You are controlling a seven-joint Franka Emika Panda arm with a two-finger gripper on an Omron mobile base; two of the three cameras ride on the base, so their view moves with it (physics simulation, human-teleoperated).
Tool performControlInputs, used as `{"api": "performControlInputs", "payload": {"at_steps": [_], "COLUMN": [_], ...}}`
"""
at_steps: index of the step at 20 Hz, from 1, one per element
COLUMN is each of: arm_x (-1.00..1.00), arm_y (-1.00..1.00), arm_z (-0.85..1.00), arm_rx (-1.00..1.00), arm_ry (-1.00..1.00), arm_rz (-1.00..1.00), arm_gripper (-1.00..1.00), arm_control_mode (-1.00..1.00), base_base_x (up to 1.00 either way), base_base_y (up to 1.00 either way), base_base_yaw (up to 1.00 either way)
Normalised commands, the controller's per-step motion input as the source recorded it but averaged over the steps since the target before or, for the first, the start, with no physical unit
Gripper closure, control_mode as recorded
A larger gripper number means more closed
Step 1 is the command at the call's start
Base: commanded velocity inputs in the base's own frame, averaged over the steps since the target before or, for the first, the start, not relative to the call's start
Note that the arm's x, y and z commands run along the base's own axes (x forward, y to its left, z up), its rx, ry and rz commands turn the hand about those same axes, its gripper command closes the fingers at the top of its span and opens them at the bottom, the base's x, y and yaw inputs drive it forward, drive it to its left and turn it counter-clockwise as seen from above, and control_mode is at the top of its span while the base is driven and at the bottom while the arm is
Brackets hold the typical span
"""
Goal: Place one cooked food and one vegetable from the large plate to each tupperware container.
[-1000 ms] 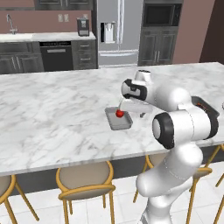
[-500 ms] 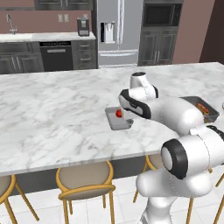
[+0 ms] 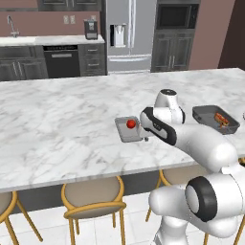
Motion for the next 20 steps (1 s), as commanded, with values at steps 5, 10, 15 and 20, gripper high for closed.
{"api": "performControlInputs", "payload": {"at_steps": [5,10,15,20], "arm_x": [0.00,-0.07,-0.04,0.00], "arm_y": [0.00,0.00,-0.02,0.00], "arm_z": [0.00,0.00,0.00,0.00], "arm_rx": [0.00,0.00,0.00,0.00], "arm_ry": [0.00,0.00,0.00,0.00], "arm_rz": [0.00,0.00,0.00,0.00], "arm_gripper": [-1.00,-1.00,-1.00,-1.00], "arm_control_mode": [-1.00,-1.00,1.00,1.00], "base_base_x": [0.00,0.00,-0.18,-0.15], "base_base_y": [0.00,0.00,-0.42,-1.00], "base_base_yaw": [0.00,0.00,0.00,0.01]}}
